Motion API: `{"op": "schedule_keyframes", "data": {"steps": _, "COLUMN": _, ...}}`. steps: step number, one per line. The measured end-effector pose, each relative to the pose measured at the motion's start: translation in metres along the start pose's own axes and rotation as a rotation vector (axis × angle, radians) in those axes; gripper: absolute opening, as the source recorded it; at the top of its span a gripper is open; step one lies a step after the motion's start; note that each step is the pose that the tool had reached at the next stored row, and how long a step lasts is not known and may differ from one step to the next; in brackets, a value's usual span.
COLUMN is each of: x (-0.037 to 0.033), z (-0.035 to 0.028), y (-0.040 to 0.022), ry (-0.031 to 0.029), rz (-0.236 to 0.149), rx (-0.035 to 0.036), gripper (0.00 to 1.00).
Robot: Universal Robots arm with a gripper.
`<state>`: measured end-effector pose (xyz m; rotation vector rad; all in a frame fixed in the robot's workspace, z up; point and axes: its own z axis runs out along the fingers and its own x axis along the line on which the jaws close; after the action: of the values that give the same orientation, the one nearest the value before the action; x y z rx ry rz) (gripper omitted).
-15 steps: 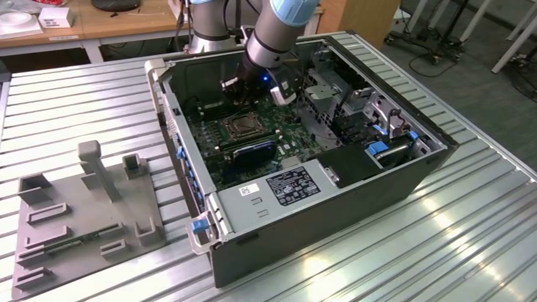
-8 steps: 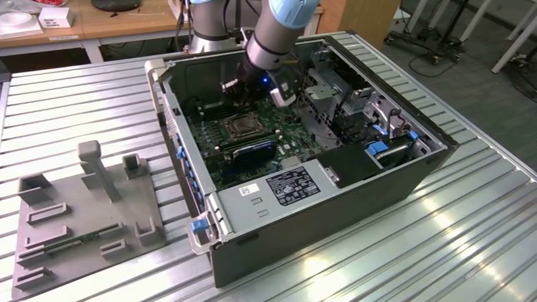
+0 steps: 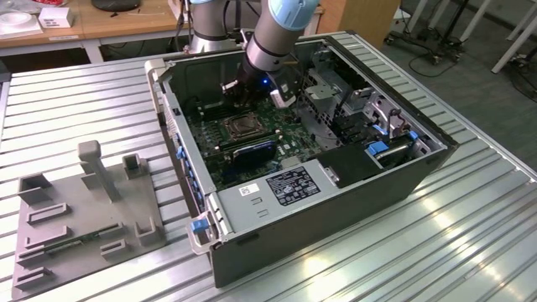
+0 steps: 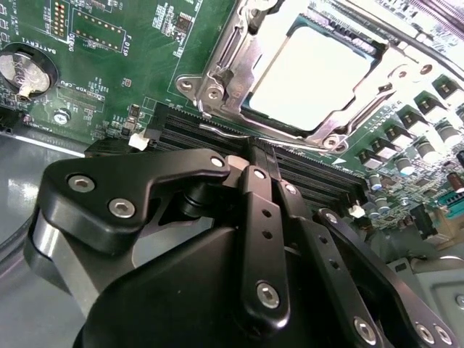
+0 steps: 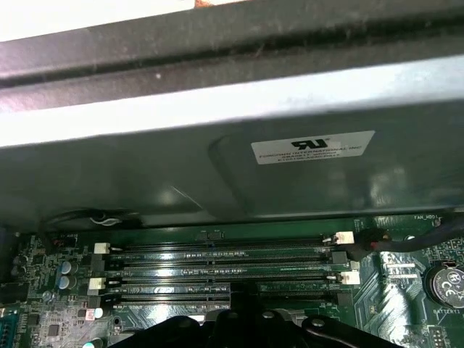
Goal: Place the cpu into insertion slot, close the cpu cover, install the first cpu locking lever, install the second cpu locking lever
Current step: 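Install the first cpu locking lever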
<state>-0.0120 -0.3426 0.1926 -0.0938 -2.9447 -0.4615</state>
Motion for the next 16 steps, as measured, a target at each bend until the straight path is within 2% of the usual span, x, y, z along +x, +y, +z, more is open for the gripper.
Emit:
{"op": "schedule_keyframes", "data": {"steps": 10, "x": -0.0001, "z": 0.0003, "y": -0.0004, "ry": -0.0036, "rz": -0.001, "rx": -0.0003, "gripper": 0.11}}
{"op": "schedule_keyframes", "data": {"steps": 16, "x": -0.0004, "z": 0.0024, "y": -0.0011, "ry": -0.0096, "rz": -0.003, "rx": -0.0004, "gripper": 0.11}}
